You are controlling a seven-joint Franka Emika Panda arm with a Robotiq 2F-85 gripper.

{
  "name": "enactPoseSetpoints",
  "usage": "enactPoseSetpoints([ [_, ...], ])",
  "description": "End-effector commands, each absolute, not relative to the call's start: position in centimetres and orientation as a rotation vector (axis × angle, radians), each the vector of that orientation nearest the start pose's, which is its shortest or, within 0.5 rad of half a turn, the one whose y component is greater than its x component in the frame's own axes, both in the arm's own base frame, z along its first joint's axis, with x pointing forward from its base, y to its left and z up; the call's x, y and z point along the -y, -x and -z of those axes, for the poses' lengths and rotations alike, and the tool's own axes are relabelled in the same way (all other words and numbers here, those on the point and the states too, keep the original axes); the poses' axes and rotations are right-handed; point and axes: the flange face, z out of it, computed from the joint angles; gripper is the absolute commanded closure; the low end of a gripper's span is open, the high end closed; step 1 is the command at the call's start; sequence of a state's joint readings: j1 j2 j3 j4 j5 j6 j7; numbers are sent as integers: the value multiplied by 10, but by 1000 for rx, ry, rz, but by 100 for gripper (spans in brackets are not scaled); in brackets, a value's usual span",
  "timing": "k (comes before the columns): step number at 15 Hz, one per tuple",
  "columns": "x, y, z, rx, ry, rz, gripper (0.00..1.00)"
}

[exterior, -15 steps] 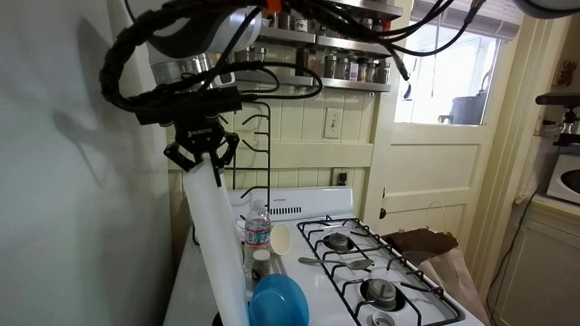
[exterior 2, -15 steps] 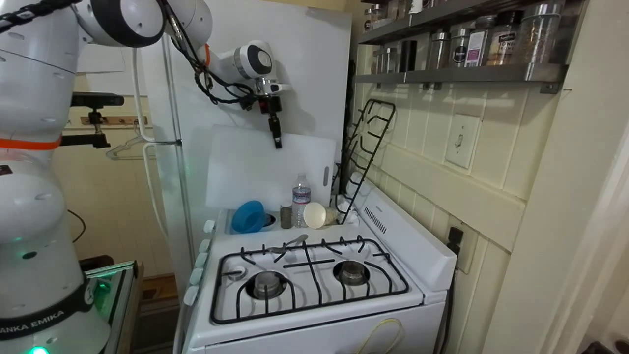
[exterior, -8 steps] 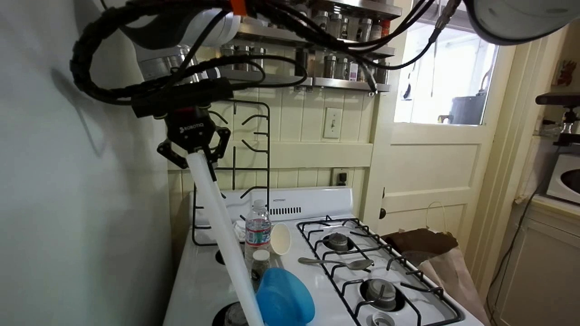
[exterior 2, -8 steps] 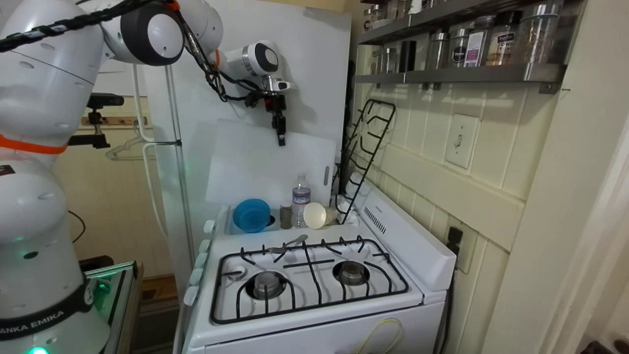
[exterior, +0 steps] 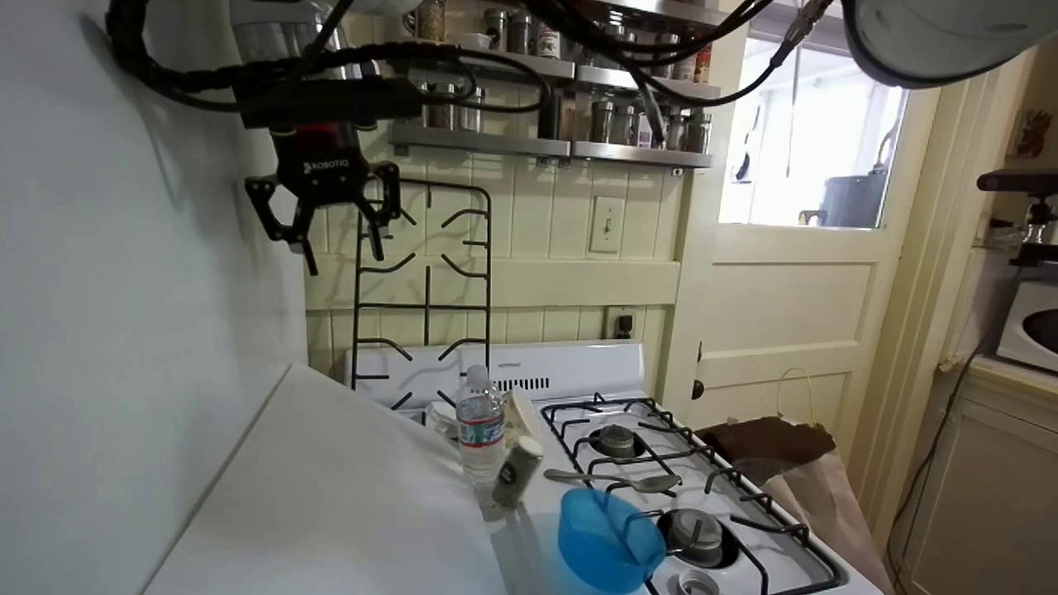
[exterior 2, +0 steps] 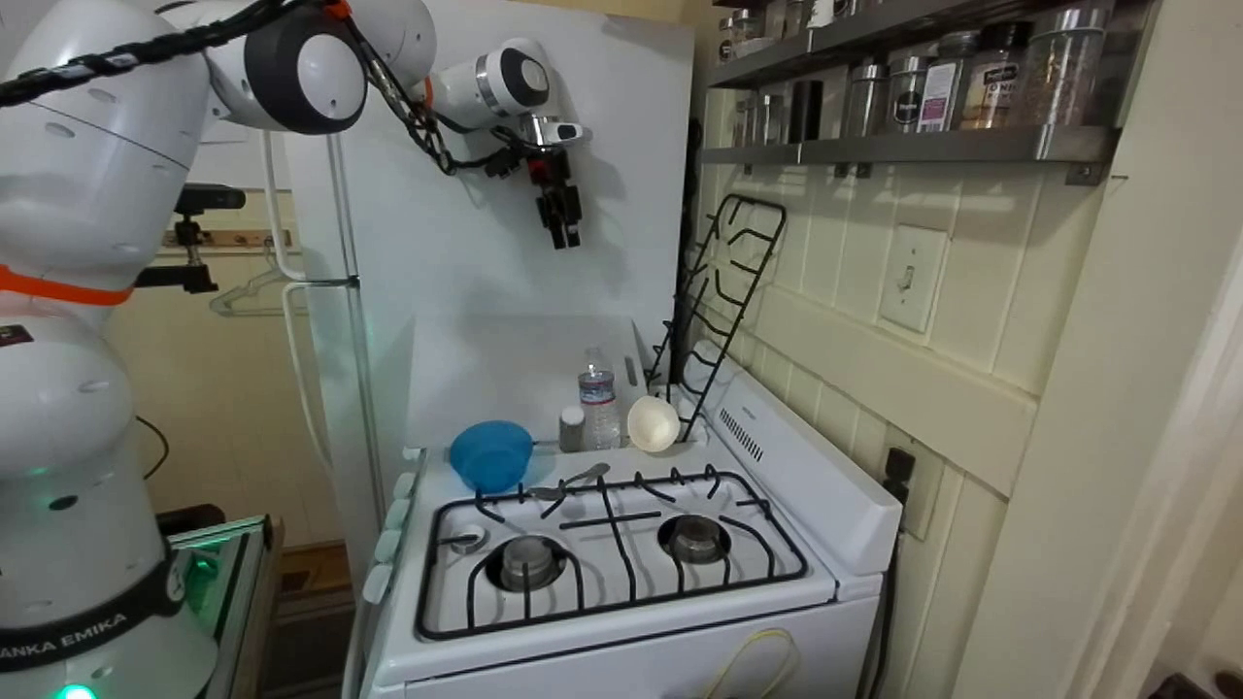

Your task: Move the chopping board to the left

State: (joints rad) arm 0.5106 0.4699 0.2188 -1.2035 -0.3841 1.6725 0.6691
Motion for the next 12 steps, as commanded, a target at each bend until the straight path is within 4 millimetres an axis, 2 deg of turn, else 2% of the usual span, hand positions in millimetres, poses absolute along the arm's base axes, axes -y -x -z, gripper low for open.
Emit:
enactPoseSetpoints([
  [1, -424, -556, -540, 188, 3293, 444, 0],
  [6, -413, -547, -560, 114, 3274, 526, 0],
  [8, -401, -537, -568, 5, 3291, 483, 0],
  [12, -380, -516, -578, -174, 3247, 517, 0],
])
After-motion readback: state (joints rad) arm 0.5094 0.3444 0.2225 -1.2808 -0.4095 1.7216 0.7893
